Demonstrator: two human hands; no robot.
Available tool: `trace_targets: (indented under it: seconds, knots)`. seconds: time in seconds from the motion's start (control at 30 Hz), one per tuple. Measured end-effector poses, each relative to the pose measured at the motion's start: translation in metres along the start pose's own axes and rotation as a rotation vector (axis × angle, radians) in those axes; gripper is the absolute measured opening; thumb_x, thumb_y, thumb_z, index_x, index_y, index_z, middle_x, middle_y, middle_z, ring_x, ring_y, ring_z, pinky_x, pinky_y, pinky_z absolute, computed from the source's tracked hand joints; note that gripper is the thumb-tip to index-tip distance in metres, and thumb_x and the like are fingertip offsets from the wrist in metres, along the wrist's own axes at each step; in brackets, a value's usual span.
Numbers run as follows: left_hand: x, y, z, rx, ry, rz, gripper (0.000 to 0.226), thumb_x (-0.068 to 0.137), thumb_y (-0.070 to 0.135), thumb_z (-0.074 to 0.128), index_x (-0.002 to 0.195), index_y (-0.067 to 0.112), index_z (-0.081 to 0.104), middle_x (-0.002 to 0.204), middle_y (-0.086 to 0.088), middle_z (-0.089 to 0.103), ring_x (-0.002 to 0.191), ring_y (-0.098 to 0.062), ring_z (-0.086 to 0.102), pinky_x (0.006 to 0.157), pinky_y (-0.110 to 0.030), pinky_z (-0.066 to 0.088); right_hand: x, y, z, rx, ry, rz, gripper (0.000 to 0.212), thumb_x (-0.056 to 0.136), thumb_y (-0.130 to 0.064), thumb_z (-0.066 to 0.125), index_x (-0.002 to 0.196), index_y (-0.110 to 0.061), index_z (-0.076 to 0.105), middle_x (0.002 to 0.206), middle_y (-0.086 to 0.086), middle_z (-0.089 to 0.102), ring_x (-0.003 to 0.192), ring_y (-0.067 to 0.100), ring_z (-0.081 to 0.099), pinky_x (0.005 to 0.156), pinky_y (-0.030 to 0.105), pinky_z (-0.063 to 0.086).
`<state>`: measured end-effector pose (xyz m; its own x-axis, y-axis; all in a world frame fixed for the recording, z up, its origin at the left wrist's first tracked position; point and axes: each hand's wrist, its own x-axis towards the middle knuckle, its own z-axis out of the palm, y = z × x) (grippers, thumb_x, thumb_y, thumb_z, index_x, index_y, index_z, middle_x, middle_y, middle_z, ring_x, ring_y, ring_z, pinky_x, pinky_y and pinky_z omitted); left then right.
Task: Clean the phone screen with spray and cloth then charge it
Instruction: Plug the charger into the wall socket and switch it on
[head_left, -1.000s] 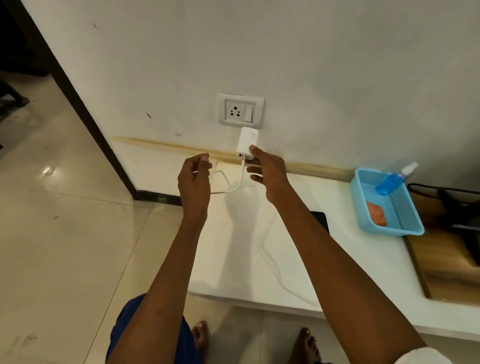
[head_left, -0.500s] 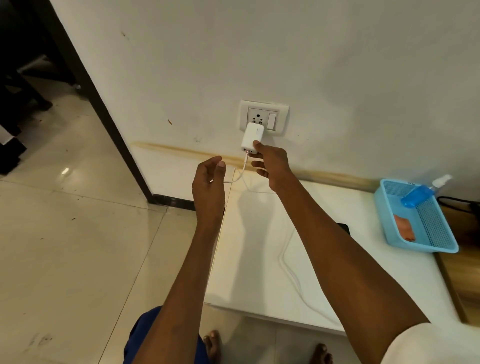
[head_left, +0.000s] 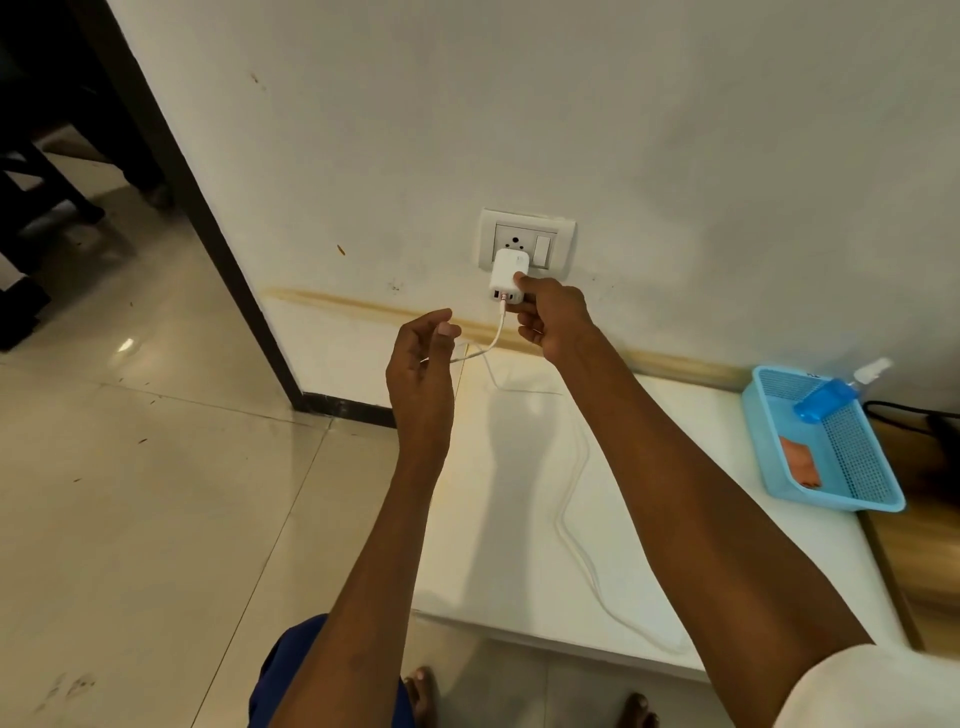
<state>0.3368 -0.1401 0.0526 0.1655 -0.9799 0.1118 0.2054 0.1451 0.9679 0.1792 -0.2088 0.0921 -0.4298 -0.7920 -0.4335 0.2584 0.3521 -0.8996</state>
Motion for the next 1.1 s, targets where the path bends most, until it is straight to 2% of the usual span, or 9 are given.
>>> trace_targets:
  seconds: [0.13,0.23,0.47,0.63,0.77,0.87,1.0,1.1]
  knots:
    - [0.001,-0.001,-0.001,-0.018,-0.01,0.02,0.02,0.098,0.033,0.057,0.113,0.024,0.067,0.101,0.002,0.073,0.096,-0.015,0.068,0.079,-0.02,0.052,0.003,-0.008,0.005,0.014,0.017,0.01,0.01,0.089,-0.015,0.067,0.093,-0.006,0.063,0.072,0.015,0.068,0.051,0.014,0.042,0.055,0.027,0.038]
    - [0.001,-0.002,-0.003,-0.012,-0.014,-0.001,0.02,0.098,0.035,0.057,0.111,0.025,0.068,0.098,0.003,0.073,0.088,-0.014,0.069,0.073,-0.021,0.05,0.004,-0.006,0.006,0.03,0.019,0.022,0.011,0.09,-0.011,0.066,0.091,-0.002,0.061,0.073,0.019,0.066,0.051,0.015,0.041,0.055,0.028,0.036]
    - [-0.003,-0.003,-0.001,0.04,-0.103,0.01,0.02,0.098,0.039,0.055,0.106,0.028,0.07,0.092,0.003,0.074,0.076,-0.013,0.069,0.065,-0.024,0.052,0.009,-0.006,0.0,0.082,-0.014,0.016,0.021,0.089,-0.01,0.068,0.106,0.001,0.062,0.071,0.018,0.066,0.049,0.014,0.04,0.057,0.028,0.035]
    - [-0.007,-0.003,0.004,0.027,-0.161,-0.015,0.019,0.098,0.036,0.055,0.102,0.027,0.071,0.088,-0.002,0.073,0.069,-0.016,0.066,0.061,-0.027,0.05,0.01,-0.009,-0.007,0.006,-0.082,0.036,0.026,0.089,-0.019,0.068,0.111,-0.006,0.064,0.075,0.01,0.07,0.059,0.014,0.05,0.066,0.029,0.045]
    - [-0.009,-0.003,0.008,0.033,-0.231,-0.035,0.024,0.097,0.041,0.055,0.099,0.025,0.072,0.082,-0.004,0.072,0.056,-0.021,0.062,0.049,-0.027,0.046,0.011,-0.007,-0.017,-0.145,-0.133,0.013,0.029,0.088,-0.039,0.068,0.103,-0.015,0.067,0.08,-0.001,0.075,0.078,0.017,0.062,0.075,0.034,0.05]
    - [-0.011,-0.006,0.013,0.081,-0.297,-0.083,0.022,0.096,0.041,0.056,0.096,0.025,0.072,0.081,-0.003,0.072,0.052,-0.021,0.06,0.046,-0.027,0.044,0.009,0.001,-0.04,-0.276,-0.095,-0.076,0.035,0.086,-0.051,0.066,0.102,-0.02,0.07,0.091,-0.005,0.076,0.08,0.018,0.068,0.076,0.035,0.054]
    - [-0.018,-0.008,0.021,0.111,-0.405,-0.137,0.02,0.097,0.037,0.057,0.095,0.024,0.072,0.083,-0.003,0.071,0.055,-0.021,0.06,0.048,-0.028,0.044,-0.004,0.027,-0.103,-0.293,-0.016,-0.217,0.015,0.09,-0.033,0.066,0.097,-0.022,0.072,0.093,0.003,0.077,0.067,0.016,0.065,0.065,0.028,0.05]
    - [-0.027,-0.008,0.031,0.14,-0.458,-0.162,0.018,0.095,0.035,0.058,0.093,0.026,0.073,0.082,-0.002,0.072,0.055,-0.019,0.06,0.048,-0.026,0.045,-0.026,0.052,-0.161,-0.361,0.059,-0.228,0.015,0.092,-0.03,0.063,0.101,-0.022,0.073,0.09,-0.001,0.077,0.066,0.012,0.065,0.067,0.028,0.048]
